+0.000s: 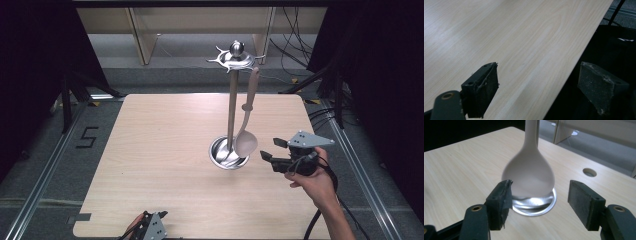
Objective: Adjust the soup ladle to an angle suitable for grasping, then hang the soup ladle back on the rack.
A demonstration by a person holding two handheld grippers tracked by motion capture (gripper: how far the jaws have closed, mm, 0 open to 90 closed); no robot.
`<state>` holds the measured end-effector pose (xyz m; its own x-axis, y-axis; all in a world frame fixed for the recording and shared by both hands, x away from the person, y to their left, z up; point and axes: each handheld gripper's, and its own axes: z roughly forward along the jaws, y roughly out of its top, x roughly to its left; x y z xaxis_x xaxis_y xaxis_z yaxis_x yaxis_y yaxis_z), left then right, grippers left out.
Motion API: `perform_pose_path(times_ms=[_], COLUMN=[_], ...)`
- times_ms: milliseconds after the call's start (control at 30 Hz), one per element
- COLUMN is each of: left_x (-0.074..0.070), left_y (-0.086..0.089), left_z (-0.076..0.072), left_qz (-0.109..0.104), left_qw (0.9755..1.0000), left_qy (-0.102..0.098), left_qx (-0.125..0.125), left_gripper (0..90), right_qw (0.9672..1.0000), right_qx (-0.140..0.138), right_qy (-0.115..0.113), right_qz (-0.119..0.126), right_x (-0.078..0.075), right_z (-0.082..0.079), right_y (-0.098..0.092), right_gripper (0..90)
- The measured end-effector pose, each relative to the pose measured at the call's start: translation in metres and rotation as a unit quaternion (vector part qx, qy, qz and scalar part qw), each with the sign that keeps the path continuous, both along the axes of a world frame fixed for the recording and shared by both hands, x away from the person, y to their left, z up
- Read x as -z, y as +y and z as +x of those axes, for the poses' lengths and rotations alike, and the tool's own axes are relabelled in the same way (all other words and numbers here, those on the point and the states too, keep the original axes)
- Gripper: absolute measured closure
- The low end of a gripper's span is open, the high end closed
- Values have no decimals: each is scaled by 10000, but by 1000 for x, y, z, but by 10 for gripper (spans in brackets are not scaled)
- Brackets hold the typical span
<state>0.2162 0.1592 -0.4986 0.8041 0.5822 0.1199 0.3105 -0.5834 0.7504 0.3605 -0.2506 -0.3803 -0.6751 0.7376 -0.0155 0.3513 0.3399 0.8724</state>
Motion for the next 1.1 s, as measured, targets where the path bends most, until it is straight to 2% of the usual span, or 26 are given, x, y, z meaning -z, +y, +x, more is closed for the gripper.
perform_pose_path(times_ms=[100, 133, 167, 200, 267, 367, 400, 433, 467, 500, 533, 567, 600, 633, 667, 700, 733, 867, 933, 967, 1000, 1067, 1100], left_x=[0, 0, 0, 0, 0, 0, 0, 0, -1, 0, 0, -1, -1, -1, -1, -1, -1, -1, -2, -2, -1, -2, -2], left_y=[0, 1, 1, 0, 1, 1, 1, 1, 1, 1, 1, 1, 1, 1, 1, 1, 0, 0, 1, 0, 0, 0, 0], left_z=[1, 1, 1, 0, 1, 1, 1, 1, 0, 0, 0, 0, 1, 1, 1, 1, 1, 0, 0, 0, 0, 0, 0], left_qz=[118, 155, 155, 114, 120, 105, 103, 103, 110, 114, 120, 121, 151, 134, 129, 145, 140, 199, 211, 207, 144, 194, 219], left_qw=[9999, 9999, 9999, 9999, 9999, 9999, 9999, 9999, 9999, 9999, 9999, 9999, 9999, 9999, 9999, 9999, 9999, 9998, 9998, 9997, 9999, 9998, 9997], left_qy=[-25, -32, -32, -41, -59, -18, -23, -23, -51, -54, -55, -58, -62, -60, -61, -56, -50, -51, -60, -84, -60, -67, -77], left_qx=[30, 53, 53, 35, 27, 17, 25, 25, 35, 39, 40, 40, 49, 40, 39, 46, 50, 29, 34, 31, 42, 37, 45], left_gripper=[156, 156, 157, 156, 157, 156, 157, 156, 156, 156, 157, 156, 156, 156, 156, 156, 156, 156, 156, 156, 156, 156, 156], right_qw=[10000, 9998, 10000, 9998, 9997, 9998, 9995, 9997, 9994, 9996, 9993, 9995, 9992, 9993, 9994, 9990, 9992, 9986, 9989, 9983, 9986, 9983, 9985], right_qx=[-15, 20, 9, 25, 54, 48, 45, 60, 38, 41, 60, 1, 68, -11, 26, 58, 1, 53, 97, 142, 56, 119, 96], right_qy=[33, 171, 17, 171, 247, 202, 285, 232, 329, 256, 352, 303, 388, 352, 312, 416, 355, 486, 439, 547, 479, 546, 500], right_qz=[-16, -33, -57, -58, -32, -48, -83, -64, -103, -119, -78, -129, -93, -143, -146, -124, -195, -185, -155, -149, -215, -179, -182], right_x=[9, 11, 14, 15, 19, 24, 25, 27, 28, 30, 31, 33, 35, 36, 38, 40, 41, 45, 47, 47, 47, 49, 49], right_z=[-2, -4, -2, -4, -5, -7, -9, -9, -11, -11, -13, -13, -15, -14, -15, -17, -17, -20, -21, -23, -21, -24, -24], right_y=[-4, -5, -7, -8, -10, -12, -13, -13, -14, -15, -15, -16, -16, -18, -18, -18, -20, -21, -22, -22, -24, -24, -24], right_gripper=[361, 360, 359, 357, 355, 352, 351, 351, 349, 349, 348, 347, 347, 347, 346, 346, 345, 344, 344, 344, 344, 344, 343])
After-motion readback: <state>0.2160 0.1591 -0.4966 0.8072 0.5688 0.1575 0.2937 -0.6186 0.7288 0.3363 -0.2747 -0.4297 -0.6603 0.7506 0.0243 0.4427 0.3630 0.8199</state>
